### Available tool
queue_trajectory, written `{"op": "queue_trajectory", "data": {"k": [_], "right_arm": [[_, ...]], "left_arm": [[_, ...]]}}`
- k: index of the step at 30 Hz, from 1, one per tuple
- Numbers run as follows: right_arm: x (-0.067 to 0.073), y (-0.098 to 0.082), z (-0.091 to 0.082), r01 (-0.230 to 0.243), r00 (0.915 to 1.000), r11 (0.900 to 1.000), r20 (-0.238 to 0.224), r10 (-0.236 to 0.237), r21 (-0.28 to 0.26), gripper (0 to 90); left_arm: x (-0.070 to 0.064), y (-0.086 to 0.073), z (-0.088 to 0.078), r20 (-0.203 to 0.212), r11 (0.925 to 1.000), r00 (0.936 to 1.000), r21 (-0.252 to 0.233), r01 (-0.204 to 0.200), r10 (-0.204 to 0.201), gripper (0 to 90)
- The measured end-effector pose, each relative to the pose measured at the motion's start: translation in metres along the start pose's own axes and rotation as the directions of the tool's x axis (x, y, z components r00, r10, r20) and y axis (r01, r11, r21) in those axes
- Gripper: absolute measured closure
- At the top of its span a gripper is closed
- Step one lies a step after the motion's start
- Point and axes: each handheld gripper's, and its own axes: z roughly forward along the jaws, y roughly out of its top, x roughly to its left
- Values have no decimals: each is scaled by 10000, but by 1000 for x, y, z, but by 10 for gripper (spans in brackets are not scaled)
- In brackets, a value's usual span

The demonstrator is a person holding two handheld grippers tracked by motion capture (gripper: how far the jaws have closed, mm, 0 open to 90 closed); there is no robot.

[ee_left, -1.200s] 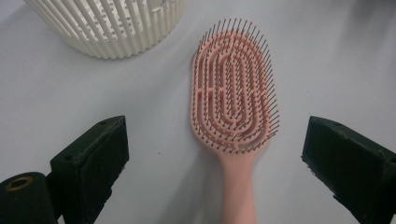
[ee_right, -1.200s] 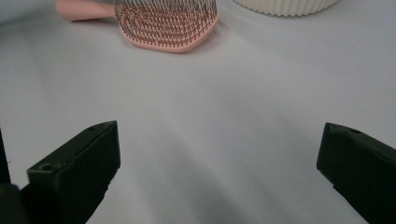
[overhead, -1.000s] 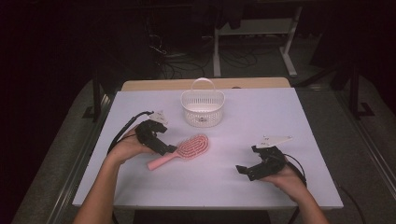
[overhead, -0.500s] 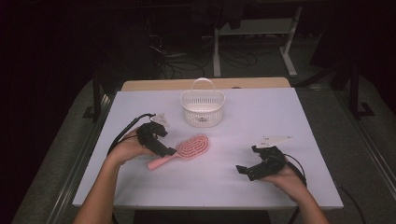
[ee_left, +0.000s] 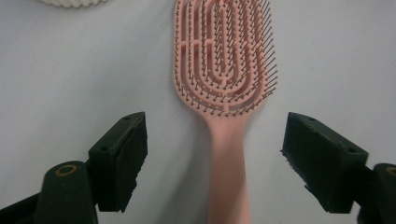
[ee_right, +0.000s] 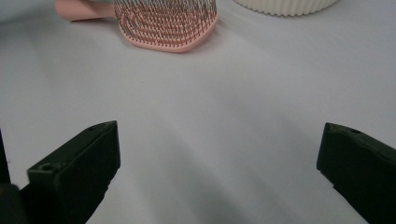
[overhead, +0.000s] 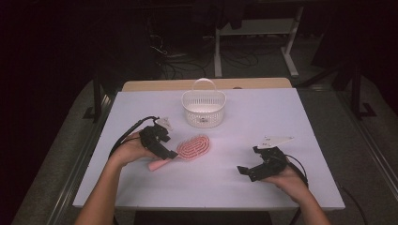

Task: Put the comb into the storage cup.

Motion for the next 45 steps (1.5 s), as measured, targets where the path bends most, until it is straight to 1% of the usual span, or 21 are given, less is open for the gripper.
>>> {"op": "queue_trajectory", "data": {"k": [5,10,16,18,26,28,34,38,45], "right_arm": [[0,0,0,-4,10000,10000,-10,4,-7,0],[0,0,0,-2,10000,10000,-7,2,-21,0],[0,0,0,-10,10000,10000,-14,10,-8,0],[0,0,0,-29,10000,10000,-16,29,-10,0],[0,0,-1,-32,10000,10000,-12,32,-19,0],[0,0,-1,-24,10000,10000,-15,24,-27,0],[0,0,-1,-24,10000,10000,-16,24,-27,0],[0,0,-1,-29,10000,10000,-15,29,-31,0],[0,0,-1,-26,10000,10000,-14,26,-27,0]], "left_arm": [[-1,0,4,-6,9995,10000,325,30,-30,279],[-2,0,7,-55,9986,10000,522,40,-37,308],[-3,0,13,-42,9965,10000,829,79,-75,360],[-3,1,15,-63,9954,10000,954,30,-24,376],[-5,2,19,-60,9928,10000,1201,4,4,437],[-6,2,20,-93,9914,10000,1308,40,-28,450],[-7,5,25,32,9881,10000,1539,-66,62,496],[-8,6,26,-2,9850,9999,1718,-128,130,522],[-10,9,31,1,9774,9995,2092,-305,312,557]]}}
